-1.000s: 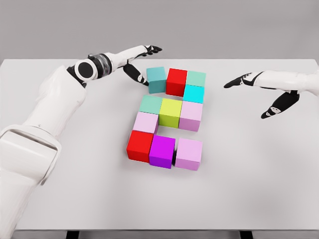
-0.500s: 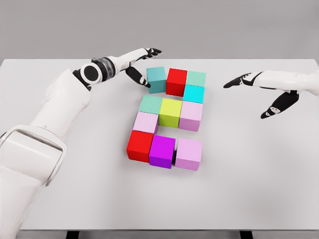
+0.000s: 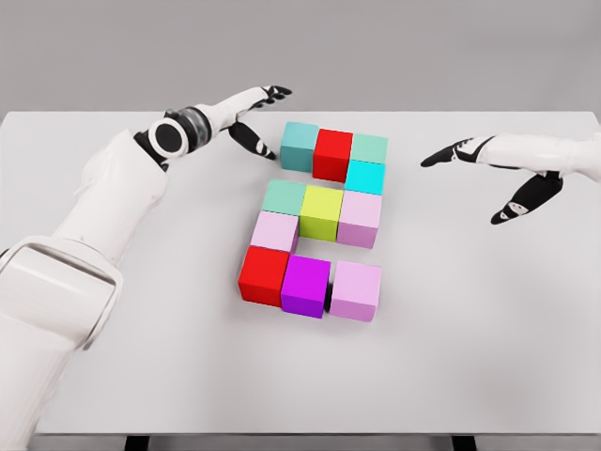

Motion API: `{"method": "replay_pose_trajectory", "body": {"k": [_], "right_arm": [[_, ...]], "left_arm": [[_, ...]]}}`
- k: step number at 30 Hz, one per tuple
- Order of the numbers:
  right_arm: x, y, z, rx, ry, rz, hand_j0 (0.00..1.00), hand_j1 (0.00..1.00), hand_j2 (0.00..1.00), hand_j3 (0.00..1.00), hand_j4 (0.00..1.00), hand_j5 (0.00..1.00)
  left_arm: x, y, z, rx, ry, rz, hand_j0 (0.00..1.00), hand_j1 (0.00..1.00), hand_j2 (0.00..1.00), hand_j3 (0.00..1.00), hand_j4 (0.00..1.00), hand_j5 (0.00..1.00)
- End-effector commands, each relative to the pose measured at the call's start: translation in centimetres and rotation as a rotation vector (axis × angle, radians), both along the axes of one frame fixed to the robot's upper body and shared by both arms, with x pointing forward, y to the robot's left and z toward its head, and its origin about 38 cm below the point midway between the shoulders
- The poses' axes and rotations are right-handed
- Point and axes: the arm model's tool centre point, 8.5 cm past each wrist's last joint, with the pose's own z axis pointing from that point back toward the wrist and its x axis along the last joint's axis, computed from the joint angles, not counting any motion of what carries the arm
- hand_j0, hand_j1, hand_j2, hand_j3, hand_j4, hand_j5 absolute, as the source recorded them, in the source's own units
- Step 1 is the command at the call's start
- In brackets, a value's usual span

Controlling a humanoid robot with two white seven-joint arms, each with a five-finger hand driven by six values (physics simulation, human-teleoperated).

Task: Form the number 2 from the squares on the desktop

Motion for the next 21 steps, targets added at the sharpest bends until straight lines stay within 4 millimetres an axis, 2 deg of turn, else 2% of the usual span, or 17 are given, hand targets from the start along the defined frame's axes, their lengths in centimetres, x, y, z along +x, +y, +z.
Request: {"method": "replay_pose_trajectory", "body": {"k": [1,4,5,6,8,11,13,15,16,17,21], "right_arm": [[0.0,0.0,0.1,0.007,0.002,-0.003,1.0,1.0,1.0,1.0,1.0,1.0],[0.0,-0.1,0.2,0.006,-0.002,-0.004,1.0,1.0,1.0,1.0,1.0,1.0],[0.0,-0.1,0.2,0.006,-0.002,-0.004,1.0,1.0,1.0,1.0,1.0,1.0],[0.1,-0.1,0.3,0.007,-0.003,-0.005,1.0,1.0,1.0,1.0,1.0,1.0],[0.1,0.0,0.2,0.008,-0.001,-0.003,1.0,1.0,1.0,1.0,1.0,1.0],[0.1,-0.1,0.3,0.008,-0.003,-0.005,1.0,1.0,1.0,1.0,1.0,1.0],[0.0,0.0,0.2,0.008,-0.001,-0.004,1.0,1.0,1.0,1.0,1.0,1.0],[0.0,0.0,0.2,0.008,-0.001,-0.004,1.0,1.0,1.0,1.0,1.0,1.0],[0.1,-0.1,0.3,0.008,-0.003,-0.005,1.0,1.0,1.0,1.0,1.0,1.0],[0.1,-0.1,0.3,0.007,-0.003,-0.005,1.0,1.0,1.0,1.0,1.0,1.0],[0.1,-0.1,0.3,0.007,-0.003,-0.005,1.0,1.0,1.0,1.0,1.0,1.0]], "left_arm": [[0.0,1.6,0.6,-0.011,-0.016,-0.033,1.0,1.0,1.0,1.0,1.0,1.0],[-1.1,6.9,2.3,-0.08,-0.084,-0.182,1.0,1.0,1.0,1.0,1.0,1.0],[-1.4,9.2,3.0,-0.059,-0.075,-0.19,1.0,1.0,1.0,1.0,1.0,1.0],[-1.8,11.0,2.7,-0.055,-0.082,-0.172,1.0,1.0,1.0,1.0,1.0,1.0],[-3.7,15.3,2.8,-0.058,-0.131,-0.154,1.0,1.0,1.0,1.0,1.0,1.0],[-6.6,20.1,3.3,-0.042,-0.172,-0.144,1.0,1.0,1.0,1.0,1.0,1.0],[-6.9,20.6,3.2,-0.042,-0.17,-0.141,1.0,1.0,1.0,1.0,1.0,1.0],[-7.8,20.4,1.7,-0.047,-0.147,-0.152,1.0,1.0,1.0,1.0,1.0,1.0],[-8.2,21.0,1.2,-0.037,-0.135,-0.147,1.0,1.0,1.0,1.0,1.0,1.0],[-8.9,22.4,0.8,-0.017,-0.12,-0.129,1.0,1.0,1.0,1.0,1.0,1.0],[-10.0,22.6,-1.3,-0.008,-0.074,-0.132,1.0,1.0,1.0,1.0,1.0,1.0]]}}
